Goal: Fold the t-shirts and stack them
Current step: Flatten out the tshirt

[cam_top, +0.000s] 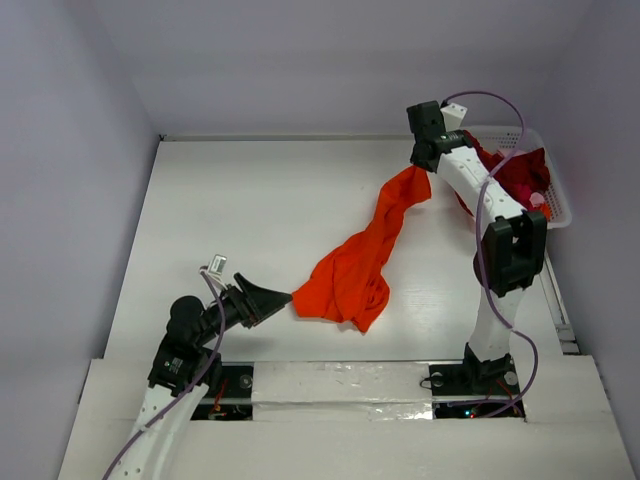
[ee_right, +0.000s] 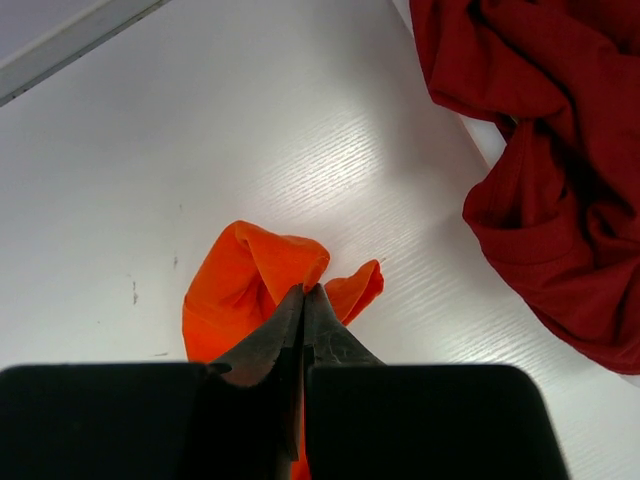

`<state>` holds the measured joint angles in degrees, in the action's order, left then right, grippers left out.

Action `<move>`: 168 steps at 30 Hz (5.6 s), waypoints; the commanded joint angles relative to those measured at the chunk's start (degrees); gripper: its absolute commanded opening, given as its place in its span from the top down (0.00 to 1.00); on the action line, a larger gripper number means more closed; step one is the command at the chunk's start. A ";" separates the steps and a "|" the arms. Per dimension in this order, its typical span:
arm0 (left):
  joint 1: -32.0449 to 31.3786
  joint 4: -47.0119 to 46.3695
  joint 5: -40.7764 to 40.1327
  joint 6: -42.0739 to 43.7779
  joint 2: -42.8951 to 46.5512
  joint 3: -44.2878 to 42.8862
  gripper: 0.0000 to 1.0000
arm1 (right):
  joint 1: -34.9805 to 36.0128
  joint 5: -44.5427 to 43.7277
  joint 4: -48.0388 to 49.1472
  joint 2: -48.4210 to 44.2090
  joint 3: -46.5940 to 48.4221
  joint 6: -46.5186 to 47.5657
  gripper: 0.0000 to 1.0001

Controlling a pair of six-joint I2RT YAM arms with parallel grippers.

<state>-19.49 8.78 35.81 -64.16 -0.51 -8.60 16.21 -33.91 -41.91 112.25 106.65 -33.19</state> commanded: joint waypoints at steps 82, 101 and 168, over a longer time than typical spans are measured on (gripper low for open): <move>-0.20 -29.08 -8.92 16.88 -50.64 -31.56 0.01 | 34.85 10.53 13.70 -17.33 -22.28 2.96 1.00; 6.21 -26.97 -4.43 16.17 -50.90 -32.79 0.01 | 47.07 14.75 21.33 -9.85 -29.13 -4.51 0.72; -3.27 -33.38 -6.98 15.82 -79.89 -14.69 0.03 | 43.21 -1.95 5.88 -35.78 -18.85 -7.06 0.05</move>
<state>-21.43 -23.46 31.27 -48.34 -78.11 -22.50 59.88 -35.66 -38.76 78.54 88.44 -40.71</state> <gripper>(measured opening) 0.976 0.951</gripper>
